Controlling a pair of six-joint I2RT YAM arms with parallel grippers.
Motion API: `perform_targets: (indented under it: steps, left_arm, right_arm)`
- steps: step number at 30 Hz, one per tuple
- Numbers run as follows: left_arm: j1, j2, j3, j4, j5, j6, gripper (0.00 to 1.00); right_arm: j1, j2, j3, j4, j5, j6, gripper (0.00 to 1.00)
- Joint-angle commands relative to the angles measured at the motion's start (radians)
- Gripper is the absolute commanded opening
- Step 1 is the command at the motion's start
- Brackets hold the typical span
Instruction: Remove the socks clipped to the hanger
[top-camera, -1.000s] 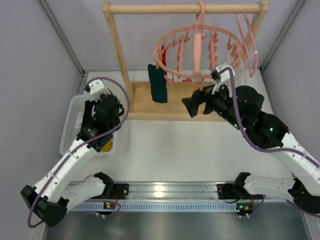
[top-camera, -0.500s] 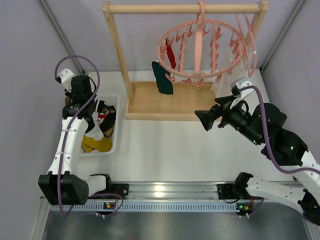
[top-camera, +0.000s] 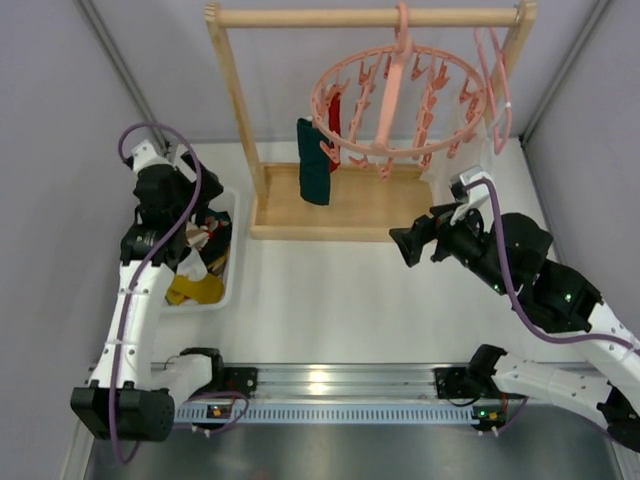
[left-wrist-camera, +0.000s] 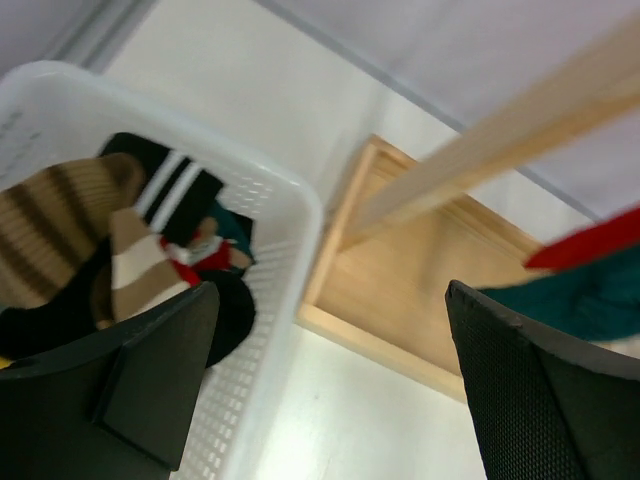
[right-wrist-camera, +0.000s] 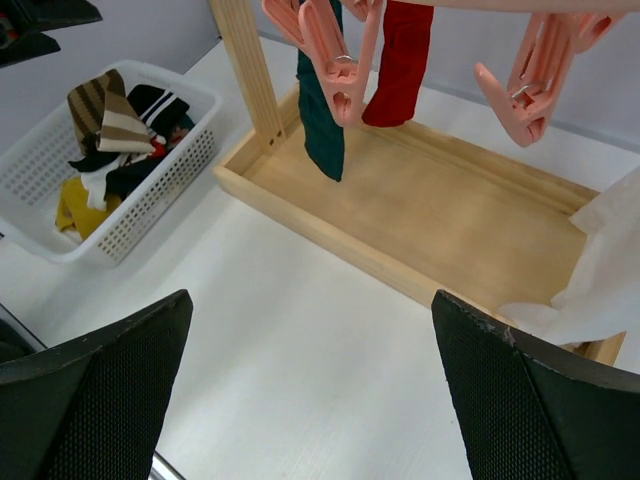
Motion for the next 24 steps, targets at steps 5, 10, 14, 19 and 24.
perform_targets:
  steps: [5, 10, 14, 19, 24]
  left_arm:
    - [-0.25, 0.044, -0.055, 0.309, 0.298, 0.121, 0.98]
    - [-0.344, 0.08, -0.202, 0.68, 0.484, 0.196, 0.98]
    - [-0.451, 0.217, -0.185, 0.773, 0.461, 0.288, 0.98]
    - [-0.448, 0.362, -0.187, 0.965, 0.476, 0.299, 0.98]
    - [-0.445, 0.495, -0.152, 1.077, 0.472, 0.339, 0.98]
  right_arm:
    - [-0.012, -0.063, -0.034, 0.031, 0.028, 0.02, 0.99]
    - [-0.012, -0.091, -0.057, 0.033, 0.028, 0.02, 0.99]
    - [-0.012, -0.112, -0.081, 0.048, 0.019, 0.011, 0.99]
    - [-0.012, -0.137, -0.104, 0.054, -0.002, 0.008, 0.99]
    - [-0.012, -0.149, -0.126, 0.077, -0.061, 0.0, 0.99]
